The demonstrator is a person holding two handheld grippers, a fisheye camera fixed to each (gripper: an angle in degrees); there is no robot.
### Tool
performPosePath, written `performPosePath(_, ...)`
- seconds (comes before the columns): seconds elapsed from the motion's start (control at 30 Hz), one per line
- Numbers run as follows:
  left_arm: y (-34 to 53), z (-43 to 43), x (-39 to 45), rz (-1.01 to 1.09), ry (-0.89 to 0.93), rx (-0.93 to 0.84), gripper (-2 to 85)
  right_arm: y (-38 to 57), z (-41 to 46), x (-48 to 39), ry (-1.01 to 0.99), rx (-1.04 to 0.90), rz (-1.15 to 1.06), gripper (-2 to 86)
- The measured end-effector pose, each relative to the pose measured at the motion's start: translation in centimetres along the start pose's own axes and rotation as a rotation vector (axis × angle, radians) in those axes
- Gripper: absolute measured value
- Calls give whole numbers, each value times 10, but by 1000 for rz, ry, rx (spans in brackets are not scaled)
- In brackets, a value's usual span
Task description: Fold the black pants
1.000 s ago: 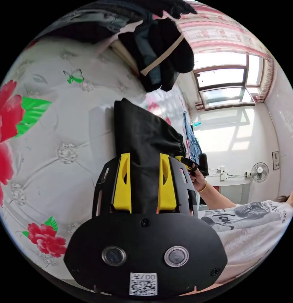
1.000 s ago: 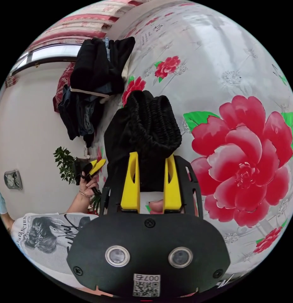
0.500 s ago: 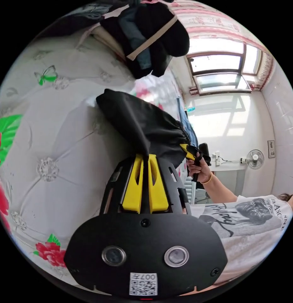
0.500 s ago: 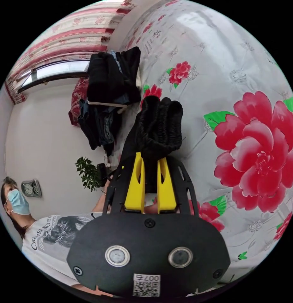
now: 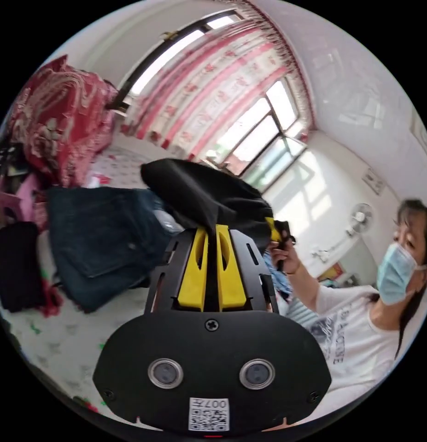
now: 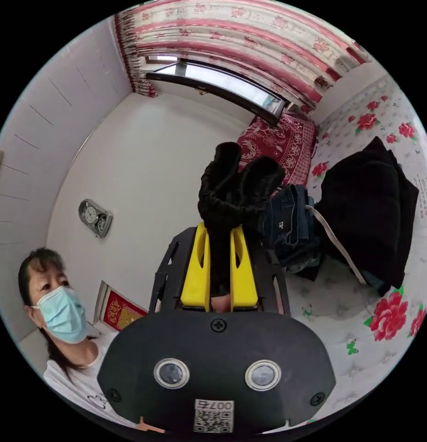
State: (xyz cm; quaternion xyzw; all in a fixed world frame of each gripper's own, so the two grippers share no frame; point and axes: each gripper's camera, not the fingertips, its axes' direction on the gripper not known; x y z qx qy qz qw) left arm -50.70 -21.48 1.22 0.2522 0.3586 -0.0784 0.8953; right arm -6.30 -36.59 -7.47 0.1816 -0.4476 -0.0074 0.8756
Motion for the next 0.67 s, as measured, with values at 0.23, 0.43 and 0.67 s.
performPosePath(0.23,107,30,-17,4,-452,-84,97,93,79,17,491,-202,-150,70)
performPosePath(0.43,289,148,12,-192,-314,-475,99,269,-22,90,759,-433,190,69)
performPosePath(0.67,342,248,129,-93,-239,-741,94,368,-221,70,1126,-222,448,67)
